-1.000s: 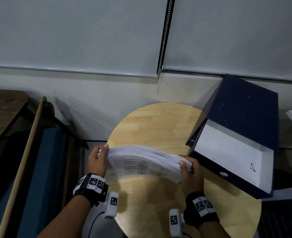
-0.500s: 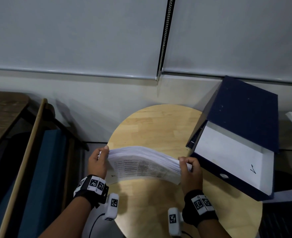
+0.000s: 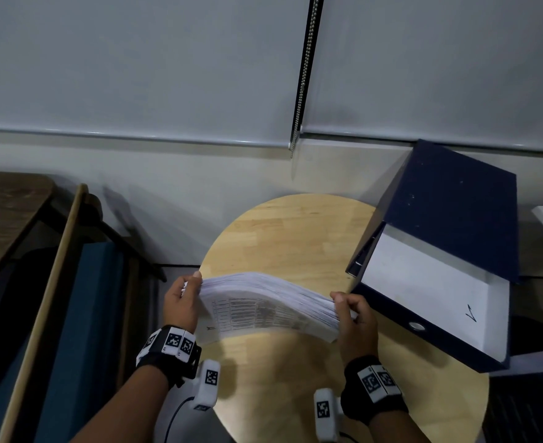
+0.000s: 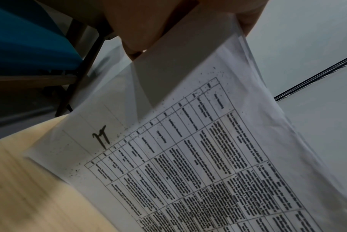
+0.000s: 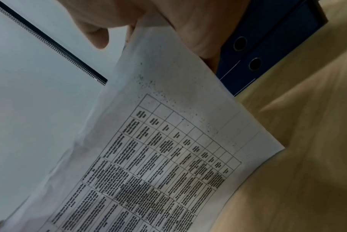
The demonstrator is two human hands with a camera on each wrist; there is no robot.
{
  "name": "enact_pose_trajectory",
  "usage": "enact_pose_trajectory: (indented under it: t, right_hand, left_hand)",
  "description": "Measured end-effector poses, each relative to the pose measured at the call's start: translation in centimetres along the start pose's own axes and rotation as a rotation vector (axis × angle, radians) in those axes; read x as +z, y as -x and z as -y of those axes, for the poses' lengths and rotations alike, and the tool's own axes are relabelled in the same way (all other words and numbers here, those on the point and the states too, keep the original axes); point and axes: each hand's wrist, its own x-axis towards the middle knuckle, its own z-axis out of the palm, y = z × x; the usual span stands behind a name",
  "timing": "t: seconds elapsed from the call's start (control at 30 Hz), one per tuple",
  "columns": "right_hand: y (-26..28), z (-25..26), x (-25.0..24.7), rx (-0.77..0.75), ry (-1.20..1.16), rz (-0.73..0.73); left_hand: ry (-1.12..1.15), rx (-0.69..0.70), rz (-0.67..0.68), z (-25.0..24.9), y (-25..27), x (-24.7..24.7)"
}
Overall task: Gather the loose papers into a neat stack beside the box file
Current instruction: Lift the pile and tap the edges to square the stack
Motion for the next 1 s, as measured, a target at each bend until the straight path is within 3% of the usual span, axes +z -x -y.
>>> enact_pose_trajectory:
  t: [0.77,0.87,1.0]
  right_hand:
    - [-0.3,-0.2,-0.3,0.002,0.000,0.029]
    - [-0.4,-0.6,-0.3,-0.003,0.022,0.029]
    - [-0.5,-0.5,0.0,0.012,-0.047,0.067]
  left_hand:
    - [0.091,0.021,0.027,0.5,-0.8,0.3]
    - [0.157,0.046,0.103,1.4,-1.0,-0.2]
    - [0.248,0.078,0.330,3.1,-1.5,-1.4]
